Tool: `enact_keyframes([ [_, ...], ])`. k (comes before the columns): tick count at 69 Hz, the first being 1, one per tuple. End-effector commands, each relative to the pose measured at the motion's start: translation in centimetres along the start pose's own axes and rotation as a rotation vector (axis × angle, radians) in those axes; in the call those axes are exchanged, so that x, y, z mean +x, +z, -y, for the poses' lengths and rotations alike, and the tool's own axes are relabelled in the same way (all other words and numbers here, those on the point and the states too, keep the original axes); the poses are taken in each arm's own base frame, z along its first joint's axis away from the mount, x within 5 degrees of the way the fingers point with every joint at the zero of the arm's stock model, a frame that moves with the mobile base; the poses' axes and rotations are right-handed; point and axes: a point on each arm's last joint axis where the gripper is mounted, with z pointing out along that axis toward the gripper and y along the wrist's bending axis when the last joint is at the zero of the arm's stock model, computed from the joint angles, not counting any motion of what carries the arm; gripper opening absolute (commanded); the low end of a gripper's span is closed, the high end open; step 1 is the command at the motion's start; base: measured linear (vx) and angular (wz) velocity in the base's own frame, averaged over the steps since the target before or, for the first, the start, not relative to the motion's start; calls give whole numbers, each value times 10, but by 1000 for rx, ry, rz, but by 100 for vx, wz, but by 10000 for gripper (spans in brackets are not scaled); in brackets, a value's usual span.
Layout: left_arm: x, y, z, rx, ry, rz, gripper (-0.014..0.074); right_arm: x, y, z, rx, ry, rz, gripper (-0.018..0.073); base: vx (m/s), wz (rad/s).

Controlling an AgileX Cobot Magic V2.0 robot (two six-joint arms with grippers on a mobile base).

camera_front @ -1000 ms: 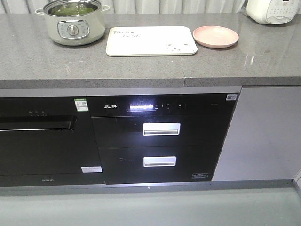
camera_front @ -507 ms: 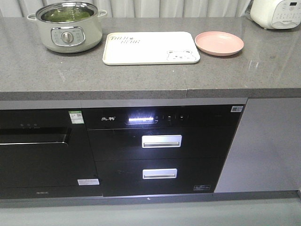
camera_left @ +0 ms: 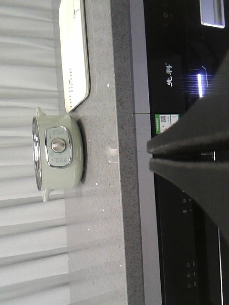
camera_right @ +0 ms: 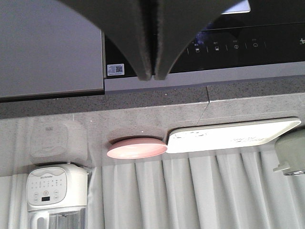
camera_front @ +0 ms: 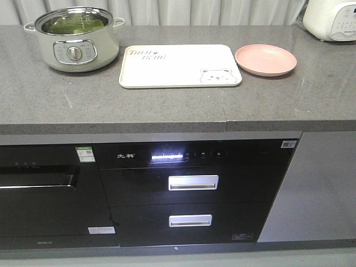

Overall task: Transfer vegetables to tray and serve
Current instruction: 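Drive the base toward the counter with the pot, tray and plate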

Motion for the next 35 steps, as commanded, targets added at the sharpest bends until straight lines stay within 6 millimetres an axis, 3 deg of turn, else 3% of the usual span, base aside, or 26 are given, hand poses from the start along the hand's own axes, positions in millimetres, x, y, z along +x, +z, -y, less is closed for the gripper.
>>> enact_keyframes([
  [1, 0, 0, 0, -2, -13, 69, -6, -2, 0, -1, -17, -10, 63, -3, 12, 0],
  [35, 0, 0, 0, -2, -13, 69, -6, -2, 0, -1, -17, -10, 63, -3, 11, 0],
])
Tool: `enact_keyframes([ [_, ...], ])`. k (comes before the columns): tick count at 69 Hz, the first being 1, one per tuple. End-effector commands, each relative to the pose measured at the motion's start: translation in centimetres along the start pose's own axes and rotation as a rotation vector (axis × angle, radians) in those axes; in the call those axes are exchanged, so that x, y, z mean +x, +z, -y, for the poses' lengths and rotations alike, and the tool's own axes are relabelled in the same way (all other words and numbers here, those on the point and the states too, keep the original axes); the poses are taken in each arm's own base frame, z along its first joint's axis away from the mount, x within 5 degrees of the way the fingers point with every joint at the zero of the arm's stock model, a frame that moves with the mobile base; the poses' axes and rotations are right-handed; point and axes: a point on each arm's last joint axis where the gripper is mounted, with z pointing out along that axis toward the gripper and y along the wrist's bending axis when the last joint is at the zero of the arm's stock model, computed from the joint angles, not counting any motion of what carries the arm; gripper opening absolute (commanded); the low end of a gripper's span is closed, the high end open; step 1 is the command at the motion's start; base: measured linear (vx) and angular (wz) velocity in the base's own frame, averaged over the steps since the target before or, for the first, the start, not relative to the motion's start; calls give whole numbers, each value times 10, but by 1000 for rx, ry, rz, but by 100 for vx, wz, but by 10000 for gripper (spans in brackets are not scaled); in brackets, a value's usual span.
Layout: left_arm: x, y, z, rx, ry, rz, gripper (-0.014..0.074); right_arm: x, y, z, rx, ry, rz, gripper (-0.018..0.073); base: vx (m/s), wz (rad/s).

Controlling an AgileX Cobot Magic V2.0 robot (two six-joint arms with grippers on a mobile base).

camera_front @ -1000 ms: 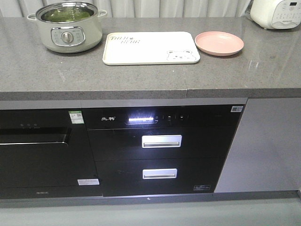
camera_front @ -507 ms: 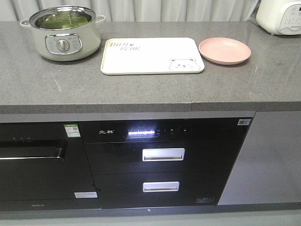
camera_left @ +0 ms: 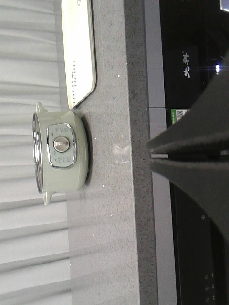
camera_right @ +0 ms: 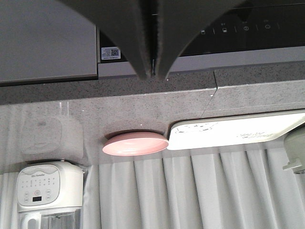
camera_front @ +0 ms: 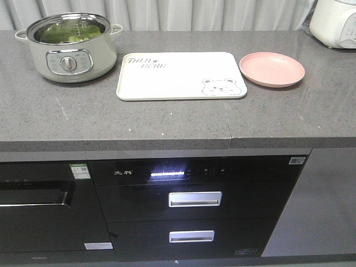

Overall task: Transfer vegetables to tray and serve
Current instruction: 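Drive the base toward the counter with the pot, tray and plate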

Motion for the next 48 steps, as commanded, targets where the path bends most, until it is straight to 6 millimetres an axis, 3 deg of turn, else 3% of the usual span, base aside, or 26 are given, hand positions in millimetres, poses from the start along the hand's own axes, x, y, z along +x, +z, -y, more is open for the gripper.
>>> enact_keyframes([
  [1, 0, 0, 0, -2, -13, 69, -6, -2, 0, -1, -17, -10, 63, -3, 10, 0],
  [48, 0, 0, 0, -2, -13, 69, -6, -2, 0, -1, -17, -10, 64, -3, 10, 1],
])
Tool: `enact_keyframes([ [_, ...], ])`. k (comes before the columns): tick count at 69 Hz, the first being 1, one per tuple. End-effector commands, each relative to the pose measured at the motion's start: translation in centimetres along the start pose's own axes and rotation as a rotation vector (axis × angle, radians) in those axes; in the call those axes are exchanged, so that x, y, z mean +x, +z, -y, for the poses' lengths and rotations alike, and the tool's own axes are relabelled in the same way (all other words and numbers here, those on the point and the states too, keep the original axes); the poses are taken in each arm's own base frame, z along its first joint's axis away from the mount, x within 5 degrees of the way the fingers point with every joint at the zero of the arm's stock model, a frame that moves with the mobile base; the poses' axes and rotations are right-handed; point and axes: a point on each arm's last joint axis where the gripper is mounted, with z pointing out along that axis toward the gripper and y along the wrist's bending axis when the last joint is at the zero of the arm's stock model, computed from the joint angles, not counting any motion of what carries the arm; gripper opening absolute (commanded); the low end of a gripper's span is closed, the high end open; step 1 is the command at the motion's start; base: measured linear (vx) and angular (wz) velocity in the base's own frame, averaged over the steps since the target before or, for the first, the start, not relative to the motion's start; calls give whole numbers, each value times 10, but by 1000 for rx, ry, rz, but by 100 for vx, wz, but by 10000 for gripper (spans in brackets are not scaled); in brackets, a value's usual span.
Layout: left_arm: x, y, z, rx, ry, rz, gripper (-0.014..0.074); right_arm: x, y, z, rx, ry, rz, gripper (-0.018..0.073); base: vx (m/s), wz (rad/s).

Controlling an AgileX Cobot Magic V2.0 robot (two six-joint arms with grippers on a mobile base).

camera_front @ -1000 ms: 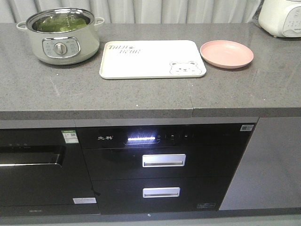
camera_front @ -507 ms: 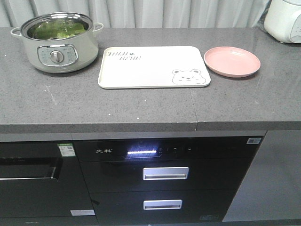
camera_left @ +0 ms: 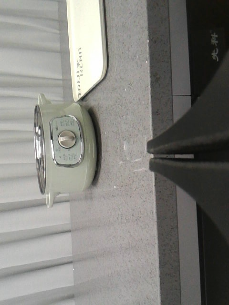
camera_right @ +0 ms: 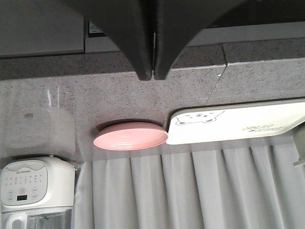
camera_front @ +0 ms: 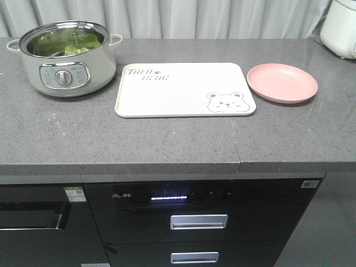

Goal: Transfer vegetables to tray and serve

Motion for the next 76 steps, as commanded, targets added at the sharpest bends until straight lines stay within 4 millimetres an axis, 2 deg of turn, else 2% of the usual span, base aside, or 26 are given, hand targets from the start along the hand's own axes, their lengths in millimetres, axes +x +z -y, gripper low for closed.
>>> enact_keyframes([
  [1, 0, 0, 0, -2, -13, 69, -6, -2, 0, -1, -17, -10, 64, -3, 10, 0],
  [76, 0, 0, 0, -2, -13, 69, -6, -2, 0, -1, -17, -10, 62, -3, 9, -1],
])
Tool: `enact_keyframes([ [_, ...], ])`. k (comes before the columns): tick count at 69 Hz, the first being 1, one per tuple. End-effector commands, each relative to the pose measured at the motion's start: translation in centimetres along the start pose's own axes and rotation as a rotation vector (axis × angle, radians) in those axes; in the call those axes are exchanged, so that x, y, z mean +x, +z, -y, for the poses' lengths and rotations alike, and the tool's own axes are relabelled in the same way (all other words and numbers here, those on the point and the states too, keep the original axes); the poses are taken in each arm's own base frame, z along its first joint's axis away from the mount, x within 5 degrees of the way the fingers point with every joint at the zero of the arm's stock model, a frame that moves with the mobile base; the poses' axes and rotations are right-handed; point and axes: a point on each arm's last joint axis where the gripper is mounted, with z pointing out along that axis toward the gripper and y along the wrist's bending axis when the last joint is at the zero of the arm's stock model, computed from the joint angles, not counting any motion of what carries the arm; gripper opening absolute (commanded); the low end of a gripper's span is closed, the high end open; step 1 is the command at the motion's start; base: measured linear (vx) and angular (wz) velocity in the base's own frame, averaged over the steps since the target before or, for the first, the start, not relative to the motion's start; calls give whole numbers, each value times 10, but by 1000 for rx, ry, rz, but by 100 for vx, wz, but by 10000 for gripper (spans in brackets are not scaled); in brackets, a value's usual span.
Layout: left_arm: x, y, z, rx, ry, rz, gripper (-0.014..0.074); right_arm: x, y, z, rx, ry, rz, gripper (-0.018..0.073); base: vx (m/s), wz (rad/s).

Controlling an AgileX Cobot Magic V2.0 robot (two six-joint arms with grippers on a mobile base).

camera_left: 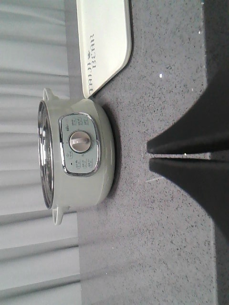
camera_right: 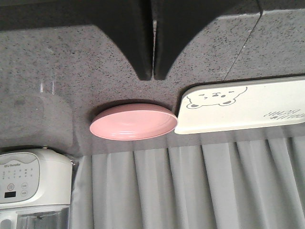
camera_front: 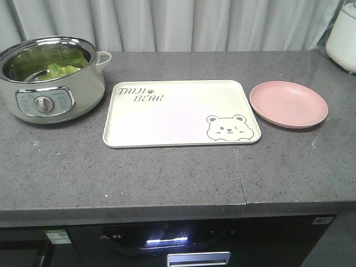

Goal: Transfer vegetables to tray and serve

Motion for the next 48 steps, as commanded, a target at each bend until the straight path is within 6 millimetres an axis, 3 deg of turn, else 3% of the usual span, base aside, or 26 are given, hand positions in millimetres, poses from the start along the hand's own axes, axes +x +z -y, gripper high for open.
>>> enact_keyframes([
  [1, 0, 0, 0, -2, -13, 69, -6, -2, 0, -1, -17, -10, 62, -3, 6, -2],
  [48, 0, 0, 0, -2, -13, 69, -6, -2, 0, -1, -17, -10, 64, -3, 5, -1],
])
